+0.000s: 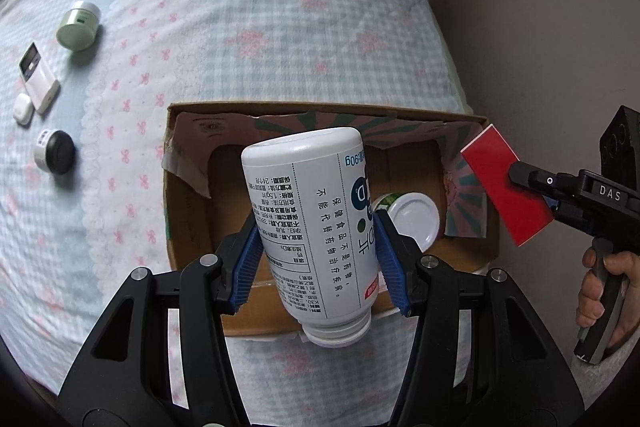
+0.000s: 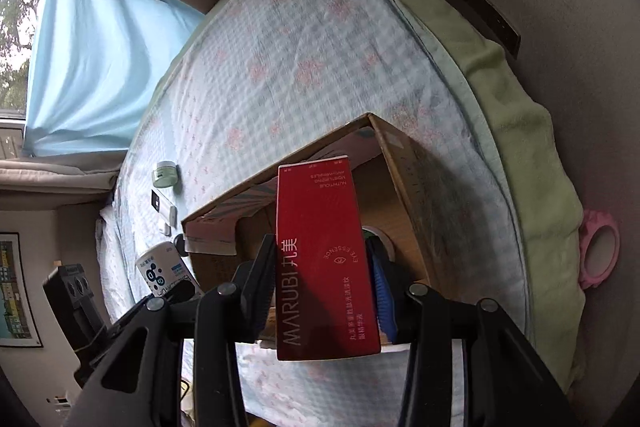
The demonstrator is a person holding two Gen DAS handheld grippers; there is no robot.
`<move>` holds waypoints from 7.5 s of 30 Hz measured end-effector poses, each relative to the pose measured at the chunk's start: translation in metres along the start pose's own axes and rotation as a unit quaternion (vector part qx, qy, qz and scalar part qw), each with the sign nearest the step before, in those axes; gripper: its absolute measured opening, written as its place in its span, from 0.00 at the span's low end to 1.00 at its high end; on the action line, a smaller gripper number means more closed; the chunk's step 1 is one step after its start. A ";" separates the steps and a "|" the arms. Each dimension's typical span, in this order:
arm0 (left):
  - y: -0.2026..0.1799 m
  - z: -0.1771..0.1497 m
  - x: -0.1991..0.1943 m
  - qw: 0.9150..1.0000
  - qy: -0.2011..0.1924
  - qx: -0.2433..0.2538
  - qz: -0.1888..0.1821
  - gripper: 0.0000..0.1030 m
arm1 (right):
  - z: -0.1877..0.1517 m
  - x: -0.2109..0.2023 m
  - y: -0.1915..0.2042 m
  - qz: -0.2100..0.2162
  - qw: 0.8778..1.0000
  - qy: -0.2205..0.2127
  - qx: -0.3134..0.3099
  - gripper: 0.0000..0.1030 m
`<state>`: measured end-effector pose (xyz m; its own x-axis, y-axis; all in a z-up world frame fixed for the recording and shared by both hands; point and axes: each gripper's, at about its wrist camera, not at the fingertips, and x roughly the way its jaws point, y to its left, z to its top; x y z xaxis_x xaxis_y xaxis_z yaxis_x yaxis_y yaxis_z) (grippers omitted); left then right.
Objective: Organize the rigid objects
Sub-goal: 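Carry pill bottle and red box to the cardboard box and release both inside, then withdraw both tools and approach the remote and green cream jar, then grasp the white earbud case with the left gripper while the right grasps the green cream jar, then carry earbud case and green jar to the cardboard box and release both inside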
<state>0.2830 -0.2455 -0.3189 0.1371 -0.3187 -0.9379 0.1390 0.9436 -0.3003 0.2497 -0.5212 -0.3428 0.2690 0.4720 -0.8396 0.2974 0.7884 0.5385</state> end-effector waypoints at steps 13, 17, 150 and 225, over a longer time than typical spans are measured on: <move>-0.009 0.005 0.028 0.992 0.016 0.078 0.096 0.99 | 0.004 0.023 0.025 -0.094 0.990 -0.016 -0.108 0.67; -0.006 -0.003 0.022 0.991 0.019 0.084 0.098 1.00 | 0.002 0.018 0.029 -0.123 0.985 -0.031 -0.117 1.00; 0.442 0.090 -0.023 0.990 -0.063 0.101 0.082 0.55 | 0.054 0.357 0.455 -0.147 0.974 0.062 -0.164 0.64; -0.034 -0.011 0.076 0.982 0.063 0.173 0.027 0.56 | 0.009 0.103 0.061 -0.109 0.981 0.046 -0.156 0.64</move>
<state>0.2782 -0.3006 -0.3817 0.0333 -0.2343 -0.9716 0.4637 0.8648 -0.1926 0.3034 -0.4282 -0.3959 0.1432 0.3017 -0.9426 0.0393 0.9499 0.3100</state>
